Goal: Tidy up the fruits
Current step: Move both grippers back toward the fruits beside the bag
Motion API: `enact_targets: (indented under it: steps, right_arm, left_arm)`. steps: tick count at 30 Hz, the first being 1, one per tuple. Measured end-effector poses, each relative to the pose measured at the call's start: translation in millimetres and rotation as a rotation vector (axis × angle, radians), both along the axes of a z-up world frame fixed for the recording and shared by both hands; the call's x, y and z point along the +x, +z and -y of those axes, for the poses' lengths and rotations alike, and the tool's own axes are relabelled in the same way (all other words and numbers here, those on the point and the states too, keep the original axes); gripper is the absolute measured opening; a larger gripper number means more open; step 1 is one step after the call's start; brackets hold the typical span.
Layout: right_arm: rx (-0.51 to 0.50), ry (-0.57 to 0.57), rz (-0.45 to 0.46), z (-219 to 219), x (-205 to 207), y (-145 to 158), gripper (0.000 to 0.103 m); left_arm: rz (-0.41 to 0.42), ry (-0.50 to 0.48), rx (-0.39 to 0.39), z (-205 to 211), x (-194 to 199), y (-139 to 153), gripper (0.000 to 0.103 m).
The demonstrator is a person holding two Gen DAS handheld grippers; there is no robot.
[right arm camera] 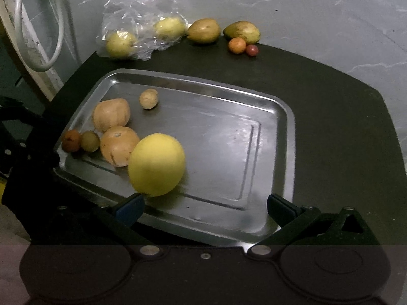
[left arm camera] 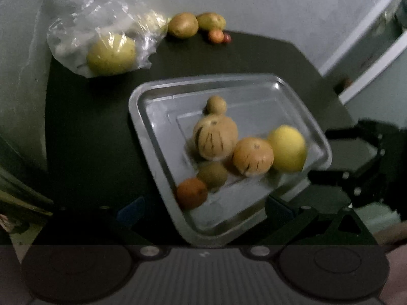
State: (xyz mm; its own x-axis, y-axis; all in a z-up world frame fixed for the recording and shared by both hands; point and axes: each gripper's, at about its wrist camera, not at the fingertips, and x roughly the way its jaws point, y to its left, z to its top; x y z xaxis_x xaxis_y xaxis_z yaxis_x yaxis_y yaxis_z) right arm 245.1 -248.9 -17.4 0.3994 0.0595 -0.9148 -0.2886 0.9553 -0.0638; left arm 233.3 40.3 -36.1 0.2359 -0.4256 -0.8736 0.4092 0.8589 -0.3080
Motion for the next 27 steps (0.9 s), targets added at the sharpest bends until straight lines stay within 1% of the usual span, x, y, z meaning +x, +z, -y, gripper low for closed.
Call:
enact_targets:
  steps: [4, 9, 13, 22, 27]
  right_arm:
    - [0.006, -0.004, 0.04, 3, 2, 6, 0.102]
    - [0.004, -0.004, 0.087, 5, 8, 12, 0.102]
    - [0.012, -0.004, 0.111, 7, 14, 14, 0.102]
    - [0.024, 0.001, 0.15, 14, 31, 14, 0.102]
    - [0.017, 0.033, 0.157, 18, 37, 11, 0.102]
  left_arm:
    - [-0.014, -0.019, 0.025, -1, -5, -3, 0.102]
    - [-0.004, 0.01, 0.05, -1, -1, -5, 0.102]
    - [0.021, 0.036, 0.058, -4, 4, 0, 0.102]
    - [0.04, 0.196, -0.022, -15, 19, 8, 0.102]
    - [0.037, 0.267, -0.039, -15, 28, 10, 0.102]
